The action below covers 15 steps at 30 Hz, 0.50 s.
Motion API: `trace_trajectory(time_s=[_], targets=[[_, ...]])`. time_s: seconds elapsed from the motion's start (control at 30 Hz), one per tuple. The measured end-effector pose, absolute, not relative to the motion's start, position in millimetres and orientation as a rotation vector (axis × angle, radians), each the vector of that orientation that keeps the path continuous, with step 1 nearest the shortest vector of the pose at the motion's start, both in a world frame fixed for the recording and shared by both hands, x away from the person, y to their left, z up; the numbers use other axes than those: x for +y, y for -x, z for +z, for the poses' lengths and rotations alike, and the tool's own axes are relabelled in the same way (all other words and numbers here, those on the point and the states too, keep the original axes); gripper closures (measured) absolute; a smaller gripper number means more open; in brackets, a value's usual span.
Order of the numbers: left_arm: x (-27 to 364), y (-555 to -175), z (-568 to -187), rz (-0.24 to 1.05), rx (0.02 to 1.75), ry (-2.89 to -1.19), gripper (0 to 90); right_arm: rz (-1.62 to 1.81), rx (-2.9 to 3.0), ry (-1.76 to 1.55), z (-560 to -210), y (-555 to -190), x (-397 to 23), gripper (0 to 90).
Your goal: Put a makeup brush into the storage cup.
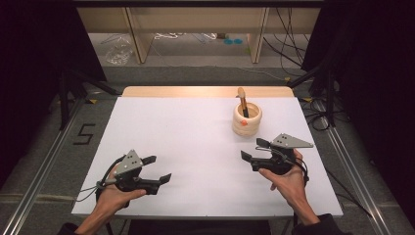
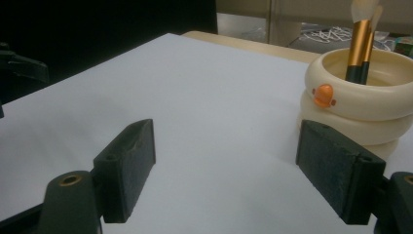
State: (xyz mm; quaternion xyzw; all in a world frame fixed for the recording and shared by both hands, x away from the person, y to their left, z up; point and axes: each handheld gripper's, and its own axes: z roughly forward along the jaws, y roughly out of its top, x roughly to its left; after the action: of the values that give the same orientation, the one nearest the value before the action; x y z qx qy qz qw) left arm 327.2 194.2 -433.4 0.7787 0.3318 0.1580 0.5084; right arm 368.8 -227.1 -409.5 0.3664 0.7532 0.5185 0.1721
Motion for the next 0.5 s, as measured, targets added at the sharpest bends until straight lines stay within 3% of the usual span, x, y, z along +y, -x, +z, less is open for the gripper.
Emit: trace_trajectory(time_s=[0.5], targets=[[195.0,-326.9,-432.6,0.382,0.801,-1.872,17.3,1.489,2.154,-1.009,-414.3,-349.6,-220.7,20.0]])
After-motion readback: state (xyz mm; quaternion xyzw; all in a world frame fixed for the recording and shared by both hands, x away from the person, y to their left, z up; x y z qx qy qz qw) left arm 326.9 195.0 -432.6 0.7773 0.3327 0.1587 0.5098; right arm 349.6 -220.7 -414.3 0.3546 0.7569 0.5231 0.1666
